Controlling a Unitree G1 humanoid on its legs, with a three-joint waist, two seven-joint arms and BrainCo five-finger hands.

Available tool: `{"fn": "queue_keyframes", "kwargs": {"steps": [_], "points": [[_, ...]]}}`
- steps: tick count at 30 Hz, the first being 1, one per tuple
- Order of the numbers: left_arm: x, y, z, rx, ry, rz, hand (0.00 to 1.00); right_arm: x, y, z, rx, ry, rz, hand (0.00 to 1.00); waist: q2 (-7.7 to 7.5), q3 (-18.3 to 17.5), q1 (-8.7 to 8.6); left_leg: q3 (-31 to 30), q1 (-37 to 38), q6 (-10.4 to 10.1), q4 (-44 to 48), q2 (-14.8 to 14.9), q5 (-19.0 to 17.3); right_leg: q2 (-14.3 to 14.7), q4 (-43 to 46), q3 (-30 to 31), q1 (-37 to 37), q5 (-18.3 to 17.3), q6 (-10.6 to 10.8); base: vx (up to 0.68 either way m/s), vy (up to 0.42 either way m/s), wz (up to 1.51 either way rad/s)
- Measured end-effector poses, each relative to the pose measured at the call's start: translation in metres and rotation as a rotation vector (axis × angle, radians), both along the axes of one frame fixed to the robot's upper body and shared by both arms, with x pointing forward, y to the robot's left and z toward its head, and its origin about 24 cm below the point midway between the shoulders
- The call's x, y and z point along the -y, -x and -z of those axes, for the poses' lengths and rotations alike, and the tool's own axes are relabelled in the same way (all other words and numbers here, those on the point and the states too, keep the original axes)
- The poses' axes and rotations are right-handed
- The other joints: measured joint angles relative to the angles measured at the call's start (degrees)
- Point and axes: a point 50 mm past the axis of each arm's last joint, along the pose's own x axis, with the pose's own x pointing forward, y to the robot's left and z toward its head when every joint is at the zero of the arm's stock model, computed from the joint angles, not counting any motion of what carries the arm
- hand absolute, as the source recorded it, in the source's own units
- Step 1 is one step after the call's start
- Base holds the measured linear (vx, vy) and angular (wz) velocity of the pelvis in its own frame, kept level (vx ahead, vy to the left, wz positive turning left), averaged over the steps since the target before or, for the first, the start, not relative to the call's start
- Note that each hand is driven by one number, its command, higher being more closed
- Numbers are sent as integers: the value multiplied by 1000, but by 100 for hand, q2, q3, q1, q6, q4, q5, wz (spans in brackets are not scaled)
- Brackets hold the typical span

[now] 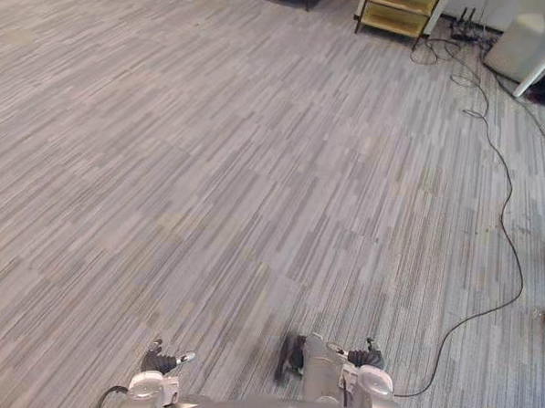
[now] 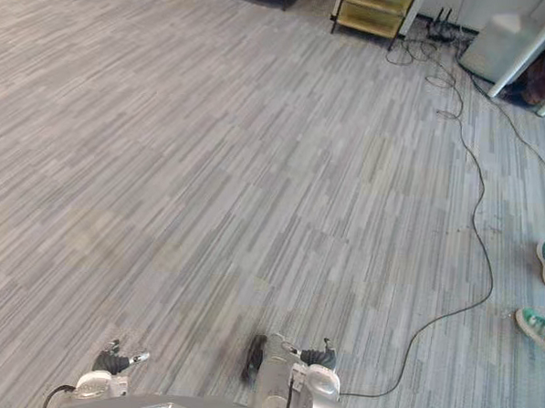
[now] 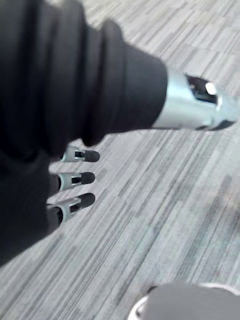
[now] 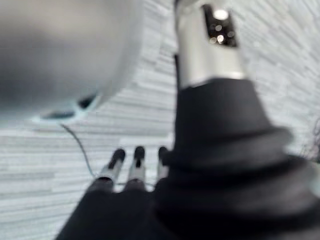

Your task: Pick up cushions and gather them together orderly.

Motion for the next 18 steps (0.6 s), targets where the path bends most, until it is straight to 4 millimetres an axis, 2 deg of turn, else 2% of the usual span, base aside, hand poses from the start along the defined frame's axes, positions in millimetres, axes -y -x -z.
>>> {"fn": "queue_keyframes", "kwargs": {"steps": [1, 2, 3, 5, 6, 7, 8, 9, 10, 11, 12, 13, 14, 15, 16, 17, 18], "points": [[10, -1, 2, -6, 28, 15, 0, 6, -12, -3, 9, 10, -17, 0, 199, 55, -9, -305, -105, -42, 22, 86, 48, 219, 81, 78, -68, -136, -38, 453, -261, -61], [13, -1, 2, -4, 38, 12, 0, 6, -12, -3, 5, 5, -12, 0, 208, 81, -32, -460, -137, -45, -20, 30, 72, 227, 181, 96, -86, -270, -75, 360, -243, -54], [16, -1, 3, -3, 47, 7, 0, 8, -12, -3, 7, 6, 0, 0, 225, 88, -65, -527, -214, -60, -12, 22, 262, 255, 338, 97, -78, -445, -96, 254, -182, -20], [17, -1, 3, -8, 49, 3, 0, 11, -9, -1, -8, 10, 1, 0, 250, 73, -77, -529, -245, -93, 421, 153, 474, 373, 555, 95, 73, -775, -97, 300, -189, -8], [19, 0, 4, -8, 60, -20, 0, 11, -5, 0, -16, 11, 4, 0, 340, 86, -108, -900, -602, -4, 1742, 396, 620, 542, 613, -51, 405, -1149, -69, 330, -182, 4], [18, -1, 3, -4, 60, -32, 0, 12, -2, 0, -20, 12, 6, 0, 377, 106, -116, -1033, -870, 60, 2436, 498, 830, 595, 631, -101, 544, -1263, -86, 384, -182, 11], [14, -3, 2, 9, 56, -51, 0, 13, 0, -1, -17, 20, 7, 0, 470, 125, -117, -1210, -1557, 66, 3888, 749, 1982, 721, 598, -159, 878, -1478, -124, 335, -88, -2], [13, -3, 1, 15, 54, -58, 0, 13, 4, 0, -21, 20, 5, 0, 495, 136, -67, -1208, -1791, 26, 4371, 914, 2843, 806, 491, -98, 1099, -1573, -176, 431, -57, -14], [12, -6, 0, 26, 51, -45, 0, 12, 8, 2, -35, 19, 2, 0, 498, 137, -26, -1106, -2420, 88, 5441, 1120, 2398, 899, 337, -36, 1437, -1724, -241, 378, -18, -17], [13, -7, -1, 30, 51, -41, 0, 11, 9, 3, -36, 17, 4, 0, 494, 140, -25, -1080, -2550, 102, 5610, 1130, 2221, 898, 304, -27, 1501, -1753, -244, 385, -18, -15], [14, -13, -4, 56, 52, -30, 0, 9, 11, 4, -44, 0, 21, 0, 477, 149, -1, -844, -3069, 122, 5895, 1107, 1686, 897, 95, 51, 1867, -1854, -225, 418, -25, -5], [14, -15, -6, 70, 52, -29, 0, 8, 13, 5, -54, -6, 29, 0, 469, 153, 28, -662, -3405, 129, 5751, 1057, 1393, 896, -169, 75, 2207, -1882, -197, 432, -19, -2], [14, -16, -6, 74, 52, -28, 0, 8, 15, 6, -58, -8, 39, 0, 464, 153, 44, -600, -3517, 131, 5643, 1020, 1303, 892, -281, 79, 2337, -1885, -192, 463, 9, 3], [15, -19, -9, 95, 51, -24, 0, 8, 17, 6, -60, -9, 56, 0, 435, 151, 125, -391, -3744, 94, 4947, 850, 1036, 850, -571, 101, 2692, -1898, -167, 368, 28, 1], [15, -20, -10, 101, 50, -23, 0, 8, 18, 7, -64, -11, 59, 0, 423, 149, 146, -320, -3787, 92, 4673, 788, 973, 828, -646, 120, 2770, -1913, -141, 369, 44, -7], [16, -22, -11, 112, 51, -20, 0, 8, 20, 8, -69, -16, 66, 0, 402, 155, 186, -136, -3870, 74, 3556, 562, 917, 761, -852, 175, 3021, -1950, -71, 492, 117, -35], [17, -22, -12, 117, 51, -25, 0, 9, 22, 9, -74, -25, 92, 0, 387, 150, 271, -96, -3853, -58, 1653, 239, 1150, 688, -1036, 324, 3239, -2020, 45, 500, 142, -37]]}}
